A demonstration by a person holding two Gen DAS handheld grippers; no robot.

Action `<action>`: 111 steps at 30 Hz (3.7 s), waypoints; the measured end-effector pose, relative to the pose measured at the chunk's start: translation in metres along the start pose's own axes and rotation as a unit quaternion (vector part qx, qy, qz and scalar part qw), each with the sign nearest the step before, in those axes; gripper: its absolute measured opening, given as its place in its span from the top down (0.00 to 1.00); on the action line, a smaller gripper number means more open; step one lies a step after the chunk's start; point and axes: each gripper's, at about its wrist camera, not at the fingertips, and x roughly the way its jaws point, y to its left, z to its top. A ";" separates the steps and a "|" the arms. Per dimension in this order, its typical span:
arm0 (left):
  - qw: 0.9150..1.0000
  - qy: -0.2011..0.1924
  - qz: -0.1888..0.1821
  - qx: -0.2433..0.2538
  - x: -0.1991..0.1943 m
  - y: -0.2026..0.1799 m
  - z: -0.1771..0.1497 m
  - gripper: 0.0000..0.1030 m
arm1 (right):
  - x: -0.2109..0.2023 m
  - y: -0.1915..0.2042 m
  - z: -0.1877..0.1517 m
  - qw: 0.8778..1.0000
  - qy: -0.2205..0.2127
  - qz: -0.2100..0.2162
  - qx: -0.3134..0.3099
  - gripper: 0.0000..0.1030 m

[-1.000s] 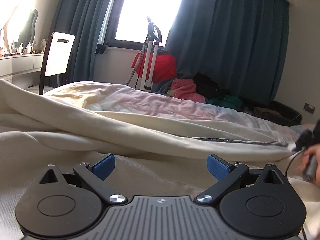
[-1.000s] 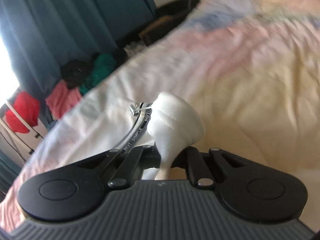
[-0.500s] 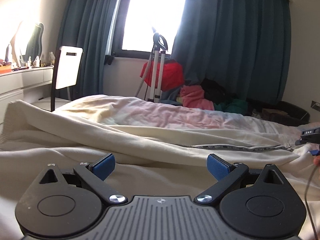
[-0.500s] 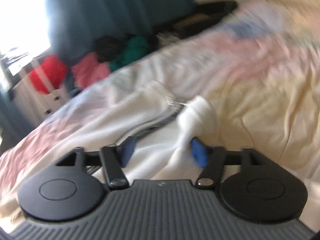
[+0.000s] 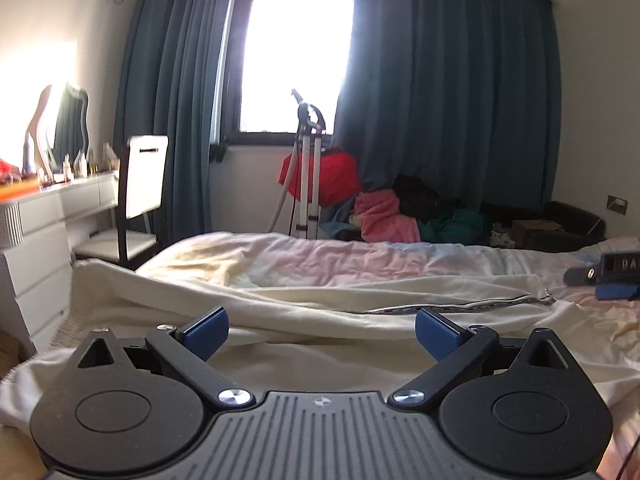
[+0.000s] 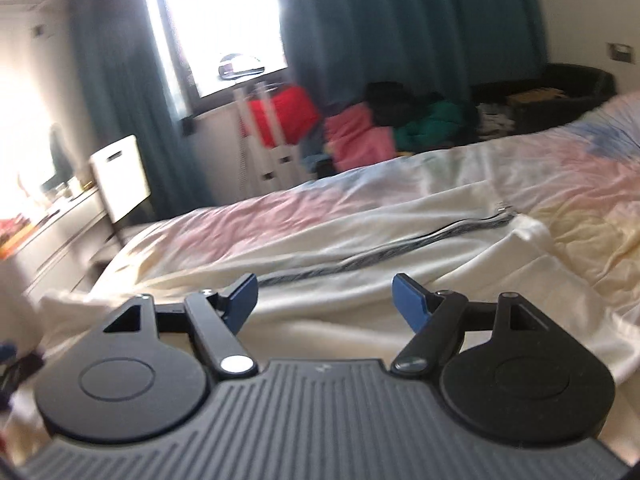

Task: Fold clothes

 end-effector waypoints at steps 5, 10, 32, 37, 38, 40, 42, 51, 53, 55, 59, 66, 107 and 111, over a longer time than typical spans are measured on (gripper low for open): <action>1.000 0.007 -0.005 0.009 -0.023 -0.012 -0.014 0.00 | -0.026 0.020 -0.027 0.999 -0.004 0.010 -0.046 0.26; 0.999 0.013 -0.011 0.031 -0.029 -0.024 -0.021 0.00 | -0.035 0.022 -0.030 0.999 -0.016 0.009 -0.047 0.26; 0.968 0.180 0.129 -0.116 0.011 0.092 -0.031 0.01 | -0.023 -0.012 -0.038 0.998 0.018 -0.048 0.027 0.26; 0.943 0.171 0.148 -0.243 -0.015 0.154 -0.023 0.02 | -0.017 -0.019 -0.039 0.997 0.033 -0.049 0.044 0.26; 0.938 0.181 0.144 -0.257 -0.016 0.163 -0.023 0.02 | -0.017 -0.021 -0.039 0.997 0.035 -0.049 0.047 0.26; 0.926 0.211 0.144 -0.279 -0.009 0.179 -0.025 0.02 | -0.014 -0.024 -0.039 0.996 0.041 -0.050 0.056 0.26; 0.907 0.244 0.149 -0.310 -0.001 0.196 -0.032 0.02 | -0.011 -0.027 -0.040 0.996 0.049 -0.049 0.064 0.26; 0.813 0.253 0.165 -0.498 0.041 0.280 -0.071 0.06 | -0.003 -0.046 -0.040 0.990 0.066 -0.048 0.113 0.26; 0.804 0.235 0.152 -0.524 0.039 0.291 -0.075 0.06 | 0.000 -0.057 -0.039 0.986 0.073 -0.055 0.139 0.26; 0.800 0.212 0.129 -0.547 0.031 0.300 -0.077 0.08 | 0.000 -0.074 -0.038 0.980 0.071 -0.063 0.174 0.26; 0.782 0.171 0.072 -0.595 0.010 0.311 -0.086 0.16 | -0.010 -0.125 -0.044 0.946 0.055 -0.085 0.307 0.26; 0.770 0.139 0.024 -0.622 -0.022 0.312 -0.094 0.29 | -0.030 -0.199 -0.070 0.879 0.021 -0.121 0.462 0.25; 0.798 0.066 0.021 -0.599 0.003 0.304 -0.022 0.89 | -0.039 -0.229 -0.017 0.887 -0.131 -0.257 0.361 0.95; 0.819 0.068 0.014 -0.570 0.031 0.300 0.022 0.89 | -0.002 -0.223 0.040 0.896 -0.140 -0.268 0.324 0.95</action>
